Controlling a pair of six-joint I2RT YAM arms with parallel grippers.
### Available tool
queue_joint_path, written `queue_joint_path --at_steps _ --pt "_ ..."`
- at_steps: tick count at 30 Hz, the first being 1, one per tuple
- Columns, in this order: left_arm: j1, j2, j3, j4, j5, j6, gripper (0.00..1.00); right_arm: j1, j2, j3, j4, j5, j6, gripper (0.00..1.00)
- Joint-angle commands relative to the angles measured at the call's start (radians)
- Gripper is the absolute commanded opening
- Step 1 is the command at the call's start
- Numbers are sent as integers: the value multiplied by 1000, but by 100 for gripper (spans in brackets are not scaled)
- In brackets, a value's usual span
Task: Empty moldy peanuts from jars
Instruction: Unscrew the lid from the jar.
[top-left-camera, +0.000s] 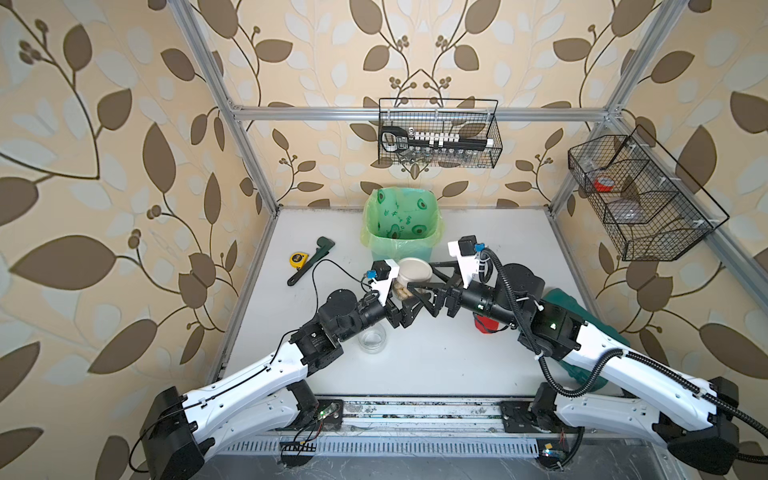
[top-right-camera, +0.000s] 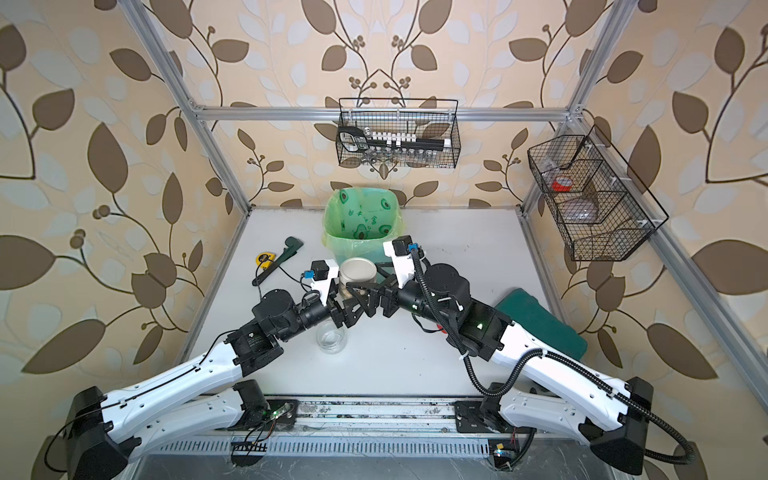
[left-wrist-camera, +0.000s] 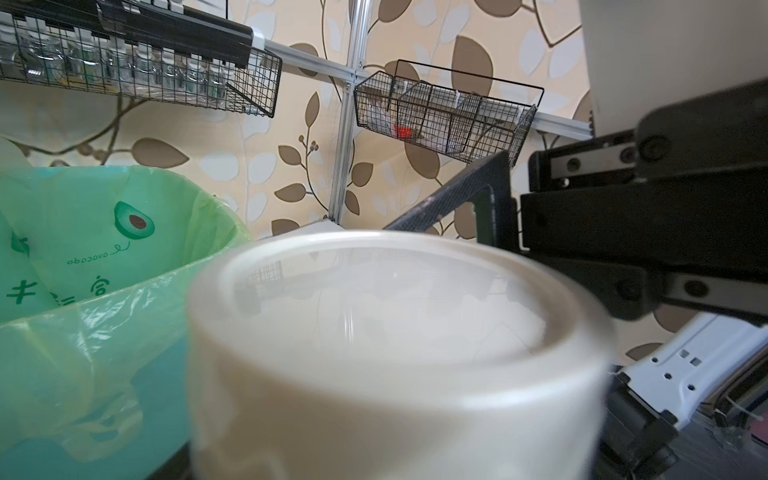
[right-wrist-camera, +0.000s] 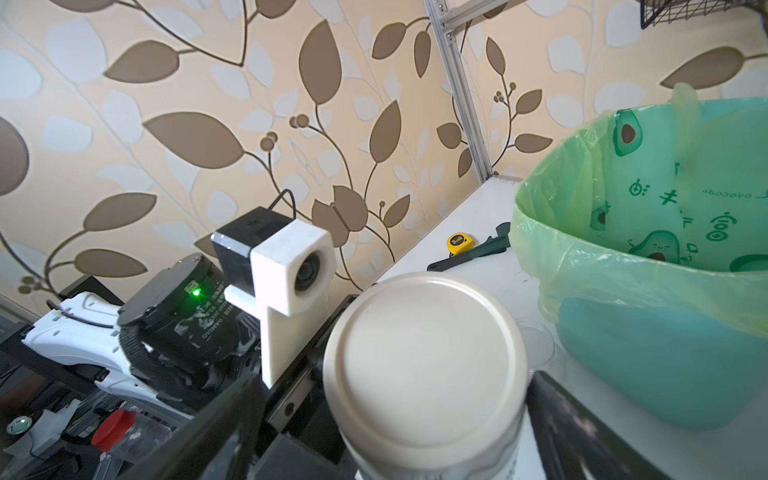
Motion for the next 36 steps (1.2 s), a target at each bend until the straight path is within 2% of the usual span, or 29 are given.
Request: queue_joint_path --at_steps 1,5,9,12,16,20,28,36 --pt "-4 4 83 50 113 -5 0 10 26 23 41 -103 17 98" --pt "-4 29 111 17 169 -15 0 11 29 22 45 -108 13 97" --pt "-4 36 108 18 192 -31 0 11 19 21 28 -81 1 88" --pt "-4 30 105 18 193 -34 0 12 14 23 5 -42 -8 85" --pt "-4 24 95 15 176 -27 0 13 9 25 -6 -21 -10 91" --pt "-4 30 95 0 155 -16 0 39 19 53 -58 53 -30 96" --pt "-4 33 86 -6 121 -4 0 77 29 83 -128 226 -34 98" --pt "-4 17 69 13 105 -6 0 80 0 62 -106 260 -18 98"
